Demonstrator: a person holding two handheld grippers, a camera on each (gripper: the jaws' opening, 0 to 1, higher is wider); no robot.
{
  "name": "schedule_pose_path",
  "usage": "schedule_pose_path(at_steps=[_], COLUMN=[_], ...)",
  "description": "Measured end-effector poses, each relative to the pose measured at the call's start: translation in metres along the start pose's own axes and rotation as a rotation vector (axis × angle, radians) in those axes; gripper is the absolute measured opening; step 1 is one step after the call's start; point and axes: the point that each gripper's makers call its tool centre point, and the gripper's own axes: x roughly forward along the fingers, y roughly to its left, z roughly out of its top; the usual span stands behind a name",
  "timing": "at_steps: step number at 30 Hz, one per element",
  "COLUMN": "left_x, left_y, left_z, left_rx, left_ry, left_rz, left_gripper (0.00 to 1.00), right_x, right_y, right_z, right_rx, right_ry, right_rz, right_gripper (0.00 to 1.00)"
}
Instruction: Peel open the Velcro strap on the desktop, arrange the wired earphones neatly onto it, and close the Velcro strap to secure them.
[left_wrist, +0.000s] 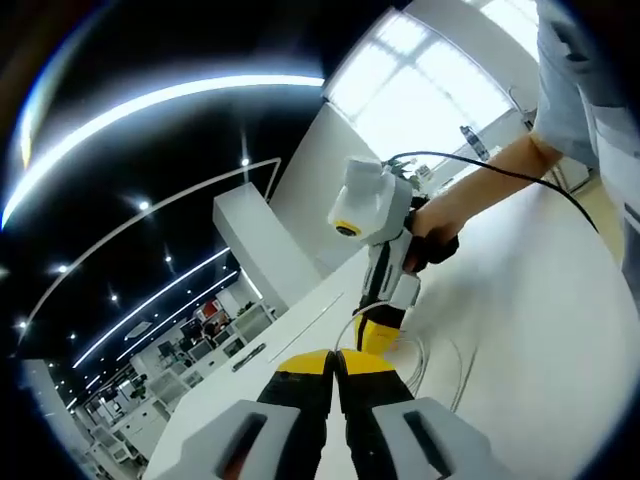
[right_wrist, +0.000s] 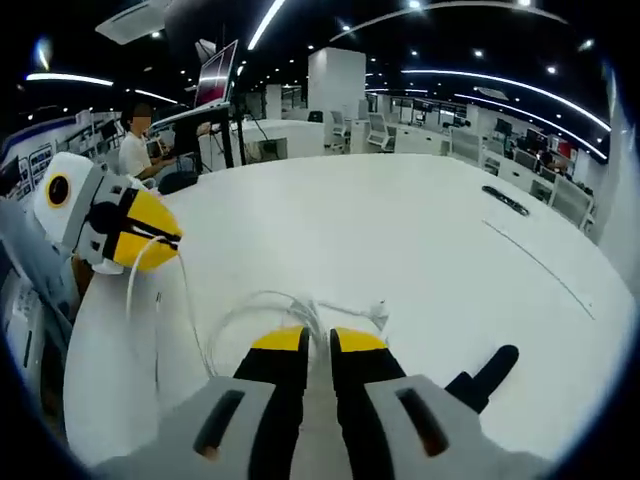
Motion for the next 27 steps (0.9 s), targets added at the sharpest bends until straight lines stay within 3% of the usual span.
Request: schedule_pose_path(at_steps=[8, 15, 21, 27], left_x=[0.000, 0.009, 0.019, 0.022], left_y=[-0.004, 0.002, -0.005, -0.007], left_z=[0.000, -0.002, -0.003, -0.007], left_rx=[-0.017, -0.025, 0.021, 0.053], left_ry=[0.005, 0.035, 0.069, 0.088], left_rz=[-0.006, 0.009, 0.005, 0.016], left_gripper=[0.06, 0.06, 0.06, 0.06], right_x=[-0.003, -0.018, -0.035, -0.041], right_y=[0.001, 0.005, 0.015, 0.025], right_z=[0.001, 0.010, 0.019, 0.019], right_rx=[-0.013, 0.015, -0.039, -0.008], right_ry=[0.002, -0.067, -0.137, -0.185], right_rz=[-0.008, -0.031, -0.081, -0.058], right_gripper=[0.05, 0.04, 0.04, 0.04])
